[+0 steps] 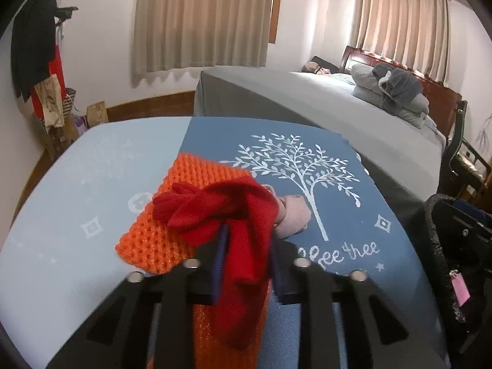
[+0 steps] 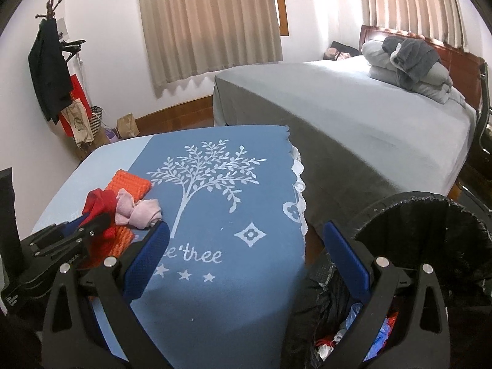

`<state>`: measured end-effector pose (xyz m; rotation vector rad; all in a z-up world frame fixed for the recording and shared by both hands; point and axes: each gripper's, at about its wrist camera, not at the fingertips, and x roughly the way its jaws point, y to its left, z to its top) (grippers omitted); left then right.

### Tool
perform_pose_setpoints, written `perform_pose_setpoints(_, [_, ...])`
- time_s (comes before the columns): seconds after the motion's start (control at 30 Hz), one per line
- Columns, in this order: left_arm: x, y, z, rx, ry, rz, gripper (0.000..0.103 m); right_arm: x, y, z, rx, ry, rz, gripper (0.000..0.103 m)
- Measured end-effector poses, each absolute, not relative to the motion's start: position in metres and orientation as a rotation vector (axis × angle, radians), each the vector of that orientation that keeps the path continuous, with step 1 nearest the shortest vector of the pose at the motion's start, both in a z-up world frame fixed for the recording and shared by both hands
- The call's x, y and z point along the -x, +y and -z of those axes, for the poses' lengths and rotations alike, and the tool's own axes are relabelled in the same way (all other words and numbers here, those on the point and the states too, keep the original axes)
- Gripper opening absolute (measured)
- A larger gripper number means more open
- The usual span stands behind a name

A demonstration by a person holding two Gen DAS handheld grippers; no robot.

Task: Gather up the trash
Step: 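Return both tools to the table and grasp the red cloth with the left tool, then grasp the pink sock with the right tool while the left tool holds the red cloth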

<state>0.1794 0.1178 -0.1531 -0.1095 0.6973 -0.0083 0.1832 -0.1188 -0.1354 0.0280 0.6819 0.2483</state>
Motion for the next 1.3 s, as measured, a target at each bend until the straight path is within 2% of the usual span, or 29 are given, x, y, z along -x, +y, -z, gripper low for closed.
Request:
perform_pose_setpoints(0.03, [-0.178,0.119,0.153,0.113,0.695,0.009,0.012,-0.184,-0.118,0.135,-0.027,0.682,-0.250,0.097])
perform_pose_setpoints(0.2, [-0.170,0.127,0.143,0.128,0.658,-0.004,0.007,-0.187,-0.111,0.136,-0.022,0.683,-0.264,0.097])
perform_pose_setpoints(0.53, [-0.155,0.168,0.126,0.137,0.611,-0.097,0.007,-0.196,-0.081,0.139,-0.012,0.689,-0.313,0.097])
perform_pose_setpoints(1.3, [-0.152,0.211,0.146,0.146,0.630,-0.203,0.007,-0.235,0.013,0.173,0.046,0.785,-0.414,0.097])
